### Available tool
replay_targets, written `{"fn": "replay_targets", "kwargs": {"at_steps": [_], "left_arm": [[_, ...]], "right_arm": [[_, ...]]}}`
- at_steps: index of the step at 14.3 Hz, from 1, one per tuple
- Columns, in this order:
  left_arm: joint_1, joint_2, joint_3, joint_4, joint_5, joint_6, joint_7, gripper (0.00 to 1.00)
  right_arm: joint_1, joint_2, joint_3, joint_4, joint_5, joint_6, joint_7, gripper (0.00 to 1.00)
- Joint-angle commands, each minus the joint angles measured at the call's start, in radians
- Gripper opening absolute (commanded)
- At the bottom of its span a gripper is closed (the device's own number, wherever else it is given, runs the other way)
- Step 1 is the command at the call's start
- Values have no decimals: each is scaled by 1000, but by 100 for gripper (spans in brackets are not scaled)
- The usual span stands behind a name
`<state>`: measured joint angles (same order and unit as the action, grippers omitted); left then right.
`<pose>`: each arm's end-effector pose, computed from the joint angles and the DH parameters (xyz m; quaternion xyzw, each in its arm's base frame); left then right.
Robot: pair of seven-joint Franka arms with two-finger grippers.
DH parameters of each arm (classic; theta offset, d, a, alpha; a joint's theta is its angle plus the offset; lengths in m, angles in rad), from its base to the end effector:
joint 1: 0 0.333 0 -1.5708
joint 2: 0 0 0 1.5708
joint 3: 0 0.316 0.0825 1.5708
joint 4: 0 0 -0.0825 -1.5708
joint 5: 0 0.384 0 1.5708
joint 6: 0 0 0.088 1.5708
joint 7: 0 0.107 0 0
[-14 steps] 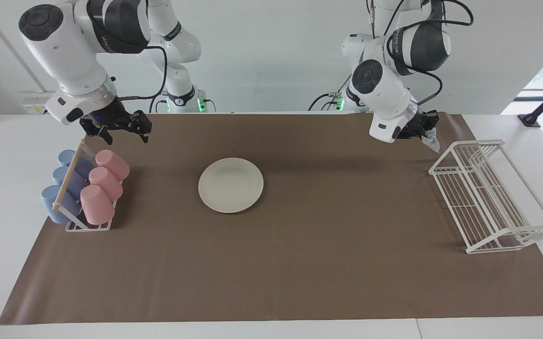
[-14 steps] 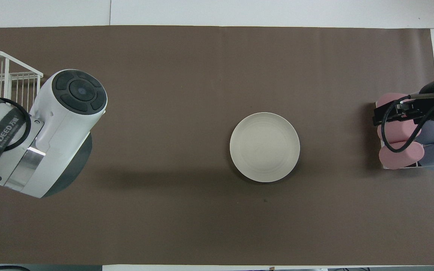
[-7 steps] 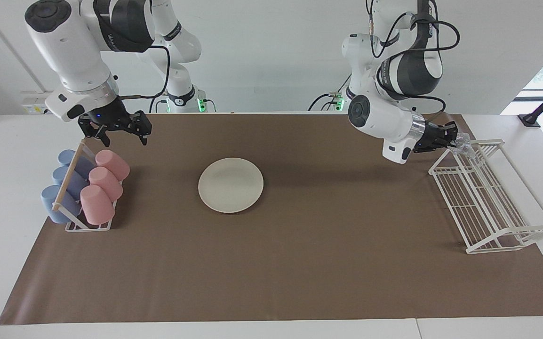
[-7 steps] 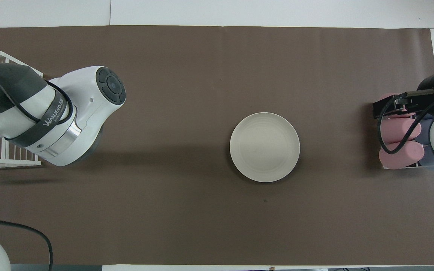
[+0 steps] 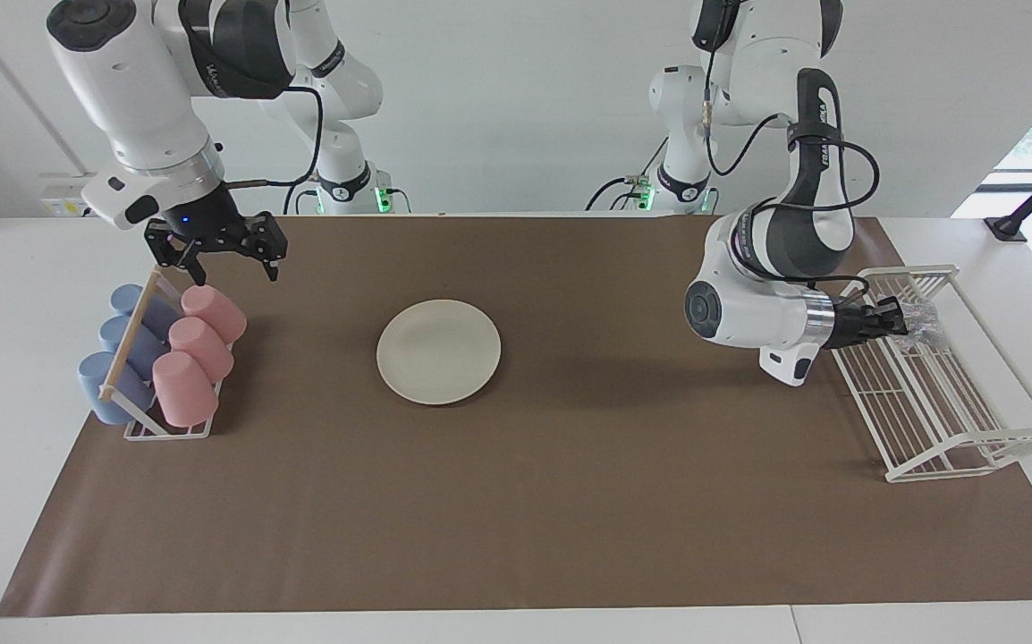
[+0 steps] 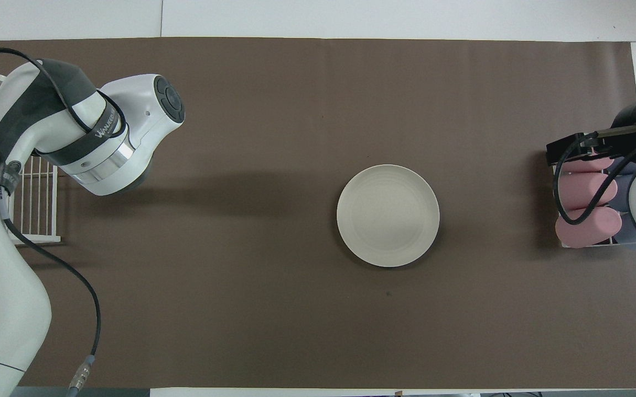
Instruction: Wipe plate with sponge
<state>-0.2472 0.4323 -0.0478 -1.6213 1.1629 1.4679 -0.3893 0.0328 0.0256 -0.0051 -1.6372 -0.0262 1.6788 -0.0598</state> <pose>0.6365 -0.0782 0.4022 -0.8097 0.0661 0.0491 0.5810 0.5701 0.0133 0.5881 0.9989 0.0450 0.0078 0.0132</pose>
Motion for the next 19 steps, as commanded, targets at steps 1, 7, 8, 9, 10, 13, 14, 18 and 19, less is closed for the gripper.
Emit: {"fn": "replay_targets", "kwargs": {"at_steps": [1,7,8,9,10,13,14,18,19], "left_arm": [[41,13,-6,18,3,64,-6,0],[71,13,-6,-9,-8,146,-75,0],[83,11,-6,-22,-8,152,-80,0],[89,10,-6,-22,-8,157,-88,0],[89,10,-6,-23,-15,167,-103,0],[89,8,-6,-32,-28,178,-111,0],[89,6,-6,-34,-28,184,-111,0],[88,6,-6,-35,-28,192,-111,71],[89,6,-6,-34,-28,192,-111,74]], "right_arm": [[-5,-7,7,-6,-21,12,-48,100],[-5,-7,7,-6,-21,12,-48,100],[-5,-7,7,-6,-21,13,-48,100],[-5,-7,7,-4,-21,13,-49,100],[-5,-7,7,-4,-21,13,-49,100],[-5,-7,7,-3,-23,13,-49,100],[-5,-7,7,-3,-23,13,-49,100],[-5,-7,7,-3,-23,13,-49,100],[-5,-7,7,-3,-23,13,-49,100]]}}
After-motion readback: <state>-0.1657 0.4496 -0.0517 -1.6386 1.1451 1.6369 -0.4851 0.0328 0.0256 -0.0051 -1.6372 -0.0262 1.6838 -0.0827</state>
